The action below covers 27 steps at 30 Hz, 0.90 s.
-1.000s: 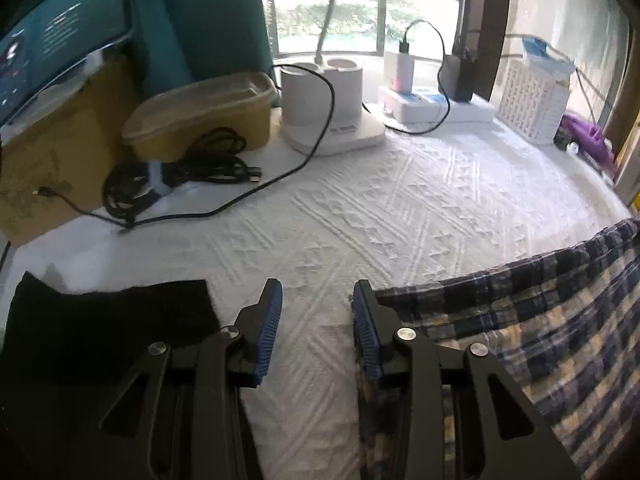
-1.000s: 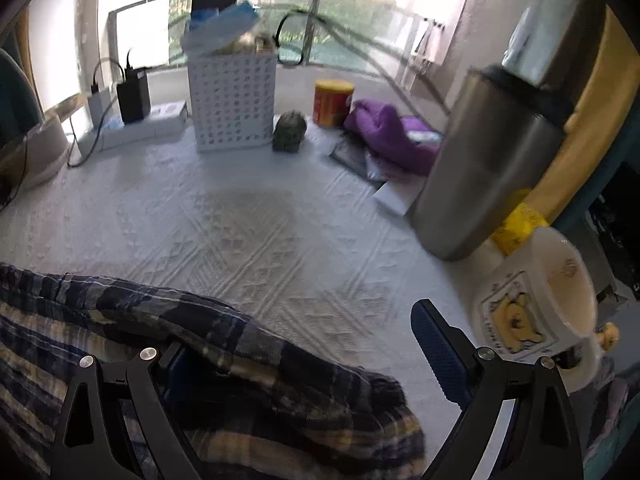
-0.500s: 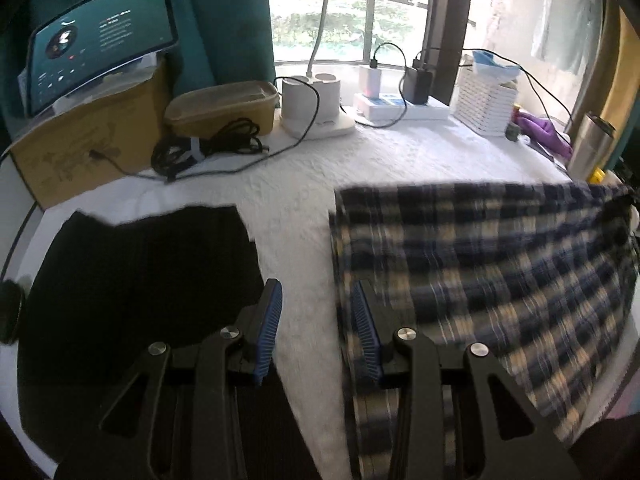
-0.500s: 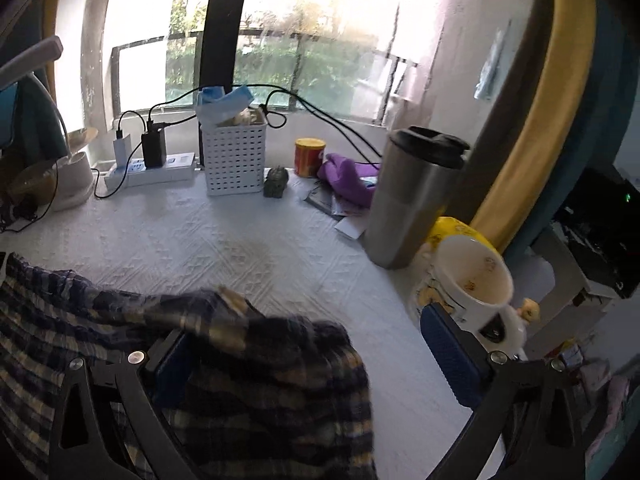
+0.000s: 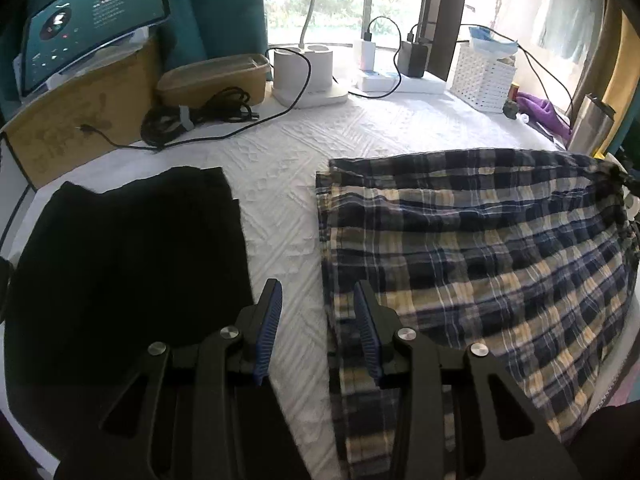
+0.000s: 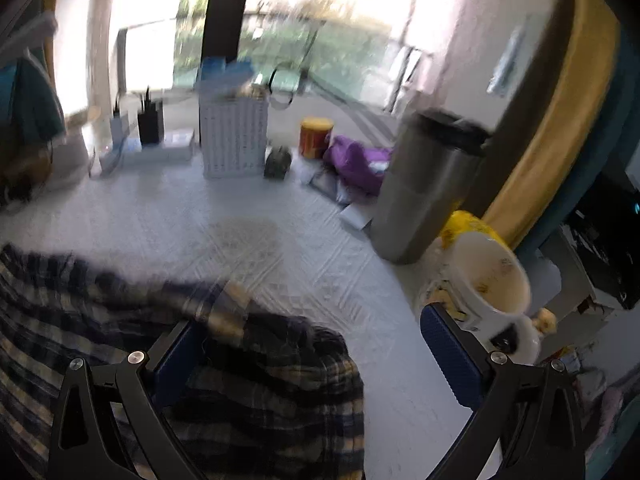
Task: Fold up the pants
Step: 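Smooth the folded plaid pants with the left tool while the right tool presses the fabric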
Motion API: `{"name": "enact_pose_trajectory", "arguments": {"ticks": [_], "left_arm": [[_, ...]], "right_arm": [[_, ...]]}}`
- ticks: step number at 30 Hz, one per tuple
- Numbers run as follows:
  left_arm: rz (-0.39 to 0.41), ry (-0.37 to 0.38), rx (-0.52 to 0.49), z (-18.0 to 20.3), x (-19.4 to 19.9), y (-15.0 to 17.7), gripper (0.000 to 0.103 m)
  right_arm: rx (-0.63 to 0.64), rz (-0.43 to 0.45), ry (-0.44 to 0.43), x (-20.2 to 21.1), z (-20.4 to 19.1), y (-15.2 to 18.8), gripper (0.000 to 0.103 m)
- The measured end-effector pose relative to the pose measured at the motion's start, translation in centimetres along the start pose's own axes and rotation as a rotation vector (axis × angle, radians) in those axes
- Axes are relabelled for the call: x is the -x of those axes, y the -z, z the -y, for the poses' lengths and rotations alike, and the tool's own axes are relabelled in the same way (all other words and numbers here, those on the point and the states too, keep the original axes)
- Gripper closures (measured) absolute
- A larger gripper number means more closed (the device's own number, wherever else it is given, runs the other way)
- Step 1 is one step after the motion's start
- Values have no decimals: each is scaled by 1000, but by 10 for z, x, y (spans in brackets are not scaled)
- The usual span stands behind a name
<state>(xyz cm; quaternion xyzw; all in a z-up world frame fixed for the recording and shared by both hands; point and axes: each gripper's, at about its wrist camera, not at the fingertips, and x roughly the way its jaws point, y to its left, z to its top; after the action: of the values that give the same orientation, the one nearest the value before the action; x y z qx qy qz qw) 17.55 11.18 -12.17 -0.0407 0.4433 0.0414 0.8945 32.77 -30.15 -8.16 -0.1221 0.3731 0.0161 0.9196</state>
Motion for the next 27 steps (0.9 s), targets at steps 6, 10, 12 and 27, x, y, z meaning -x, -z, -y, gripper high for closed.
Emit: {"name": "enact_pose_trajectory", "arguments": {"ticks": [6,10,12,27], "left_arm": [[-29,-3,-21,9,-27,-18,66],[-30,0,-34,13,-33,-28,66],[-22,5,-46,16,-32,-30,66],[-17,9,-82,26,-30,-32,66]], "right_arm": [[50,-97,-19,-49,-13,-6,0],[51,-62,-45,-34,-10,-6,0],[52,-50,-65,-21,-8,-3,0],[-99,-10,-24,-17,25,-4,0]]}}
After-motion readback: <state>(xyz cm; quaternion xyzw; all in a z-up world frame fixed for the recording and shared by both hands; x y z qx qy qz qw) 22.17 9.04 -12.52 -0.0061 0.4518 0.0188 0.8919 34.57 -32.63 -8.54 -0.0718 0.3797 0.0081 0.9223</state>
